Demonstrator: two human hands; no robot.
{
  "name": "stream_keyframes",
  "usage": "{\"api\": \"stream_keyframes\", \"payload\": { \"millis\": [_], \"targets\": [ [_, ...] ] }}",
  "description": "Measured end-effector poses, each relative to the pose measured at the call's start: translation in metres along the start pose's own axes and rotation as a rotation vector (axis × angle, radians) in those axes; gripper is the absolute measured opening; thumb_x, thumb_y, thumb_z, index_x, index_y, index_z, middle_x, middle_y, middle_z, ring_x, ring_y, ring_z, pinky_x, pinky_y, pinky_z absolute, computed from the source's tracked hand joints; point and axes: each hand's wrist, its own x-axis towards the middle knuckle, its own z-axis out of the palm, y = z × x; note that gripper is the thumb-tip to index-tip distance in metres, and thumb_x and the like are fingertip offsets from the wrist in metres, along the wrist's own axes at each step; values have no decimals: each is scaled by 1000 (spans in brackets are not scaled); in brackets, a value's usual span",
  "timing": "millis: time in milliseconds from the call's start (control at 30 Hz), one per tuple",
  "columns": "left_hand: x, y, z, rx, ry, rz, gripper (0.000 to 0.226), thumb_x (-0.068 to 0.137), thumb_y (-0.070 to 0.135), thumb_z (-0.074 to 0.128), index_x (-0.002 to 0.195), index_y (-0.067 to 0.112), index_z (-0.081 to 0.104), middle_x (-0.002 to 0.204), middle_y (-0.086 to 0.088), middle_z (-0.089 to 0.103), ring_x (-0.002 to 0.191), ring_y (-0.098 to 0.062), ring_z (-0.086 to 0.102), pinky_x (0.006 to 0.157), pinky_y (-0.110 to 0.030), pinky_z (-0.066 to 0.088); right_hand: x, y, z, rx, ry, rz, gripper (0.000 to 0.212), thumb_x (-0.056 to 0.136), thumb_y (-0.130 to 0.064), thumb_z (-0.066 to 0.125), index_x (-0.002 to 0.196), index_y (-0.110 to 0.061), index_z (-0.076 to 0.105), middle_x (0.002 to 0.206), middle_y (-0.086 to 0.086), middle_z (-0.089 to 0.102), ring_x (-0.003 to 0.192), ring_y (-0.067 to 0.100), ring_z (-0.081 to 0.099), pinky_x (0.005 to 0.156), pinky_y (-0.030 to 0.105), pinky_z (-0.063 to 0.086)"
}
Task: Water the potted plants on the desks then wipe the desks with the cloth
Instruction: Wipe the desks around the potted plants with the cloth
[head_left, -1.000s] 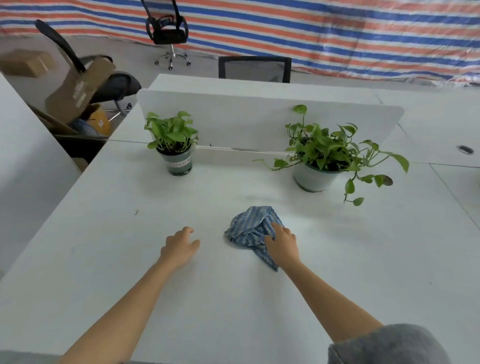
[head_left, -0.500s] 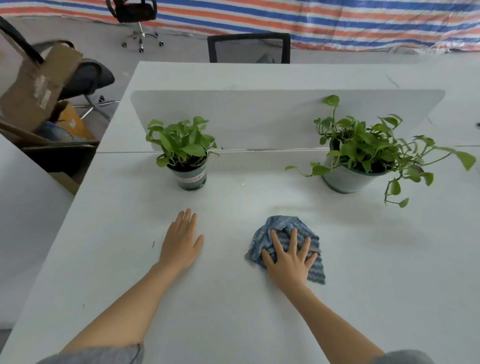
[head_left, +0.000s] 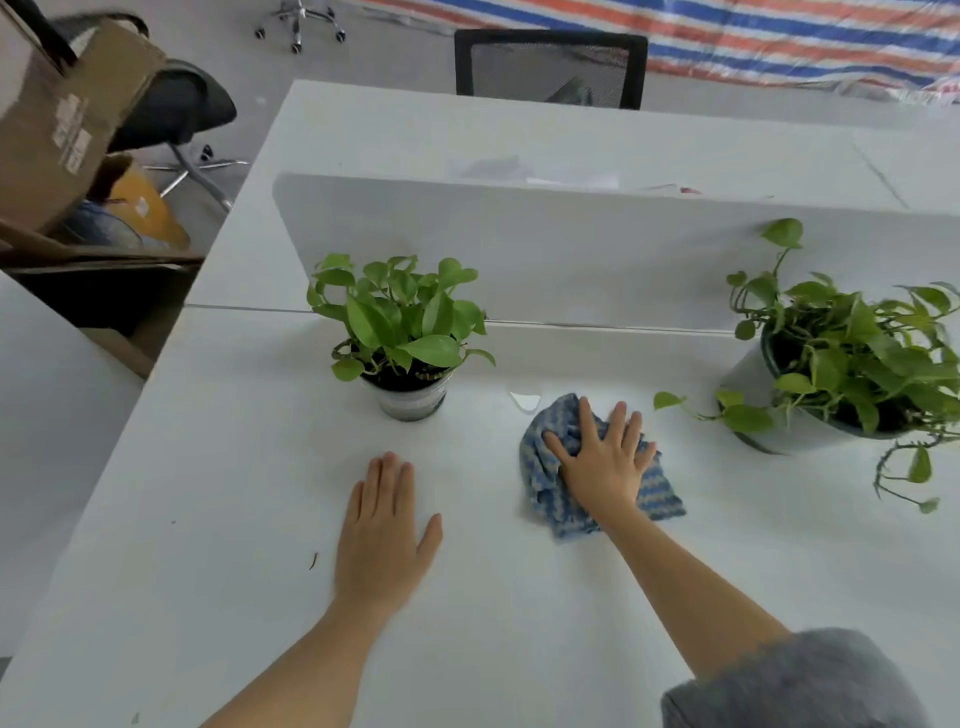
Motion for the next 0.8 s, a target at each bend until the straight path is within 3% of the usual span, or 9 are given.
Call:
{"api": "stream_keyframes", "payload": {
  "millis": [233,333,400,533,600,633,700,733,800],
  "targets": [
    [1,-3,4,10,40,-24,63,80,44,34,129,5,42,135,-18,53,128,-24,30,109,-27,6,70,-47,-19,284,51,190,57,94,-54,18,145,-30,23,156,17,1,144,32,-4,114,51,-4],
    [0,-3,5,16,63,-32,62,80,44,35,128,7,40,134,-17,54,128,-23,31,109,-29,12,71,-63,-16,323,18,190,57,93,-55,19,145,-30,23,156,17,-3,144,33,-7,114,50,-8],
    [1,-3,6,26,73,-32,61,79,44,35,128,6,41,133,-18,54,127,-24,31,105,-33,20,61,-69,-12,273,17,46,59,93,-55,22,147,-30,17,156,16,-5,144,33,-9,114,49,-8],
    [1,-2,7,30,90,-39,61,78,43,36,126,5,46,133,-19,54,126,-24,32,103,-34,23,27,-60,-1,62,-29,-433,65,89,-58,28,147,-32,12,156,13,-11,143,32,-14,115,45,-10],
    [1,-1,7,24,97,-43,62,78,42,36,125,4,49,132,-19,55,126,-24,32,102,-34,23,5,-42,7,-139,-78,-625,74,80,-65,16,145,-31,19,157,12,0,144,34,-5,115,51,-3],
    [2,-1,7,27,101,-46,62,78,42,36,125,4,51,132,-19,55,126,-24,32,102,-34,23,-5,-31,13,-246,-55,-695,74,79,-67,13,142,-32,29,155,12,17,143,37,11,113,58,12],
    [2,-1,7,28,104,-52,62,78,42,36,125,4,52,133,-18,55,126,-24,32,102,-34,23,-22,-13,15,-322,-77,-701,63,87,-64,7,130,-36,44,141,5,48,130,38,42,97,62,38],
    [1,-1,8,23,102,-50,62,78,42,36,125,4,52,133,-18,55,126,-24,32,102,-34,23,-24,-6,13,-314,-71,-706,65,88,-64,2,130,-37,44,139,0,50,128,36,45,96,61,38],
    [0,-2,8,20,107,-40,61,79,42,36,125,5,50,133,-18,55,126,-24,32,102,-34,23,-22,-2,0,-157,-90,-709,79,80,-72,-3,138,-36,36,145,-6,42,138,28,32,109,57,21]
  ]
}}
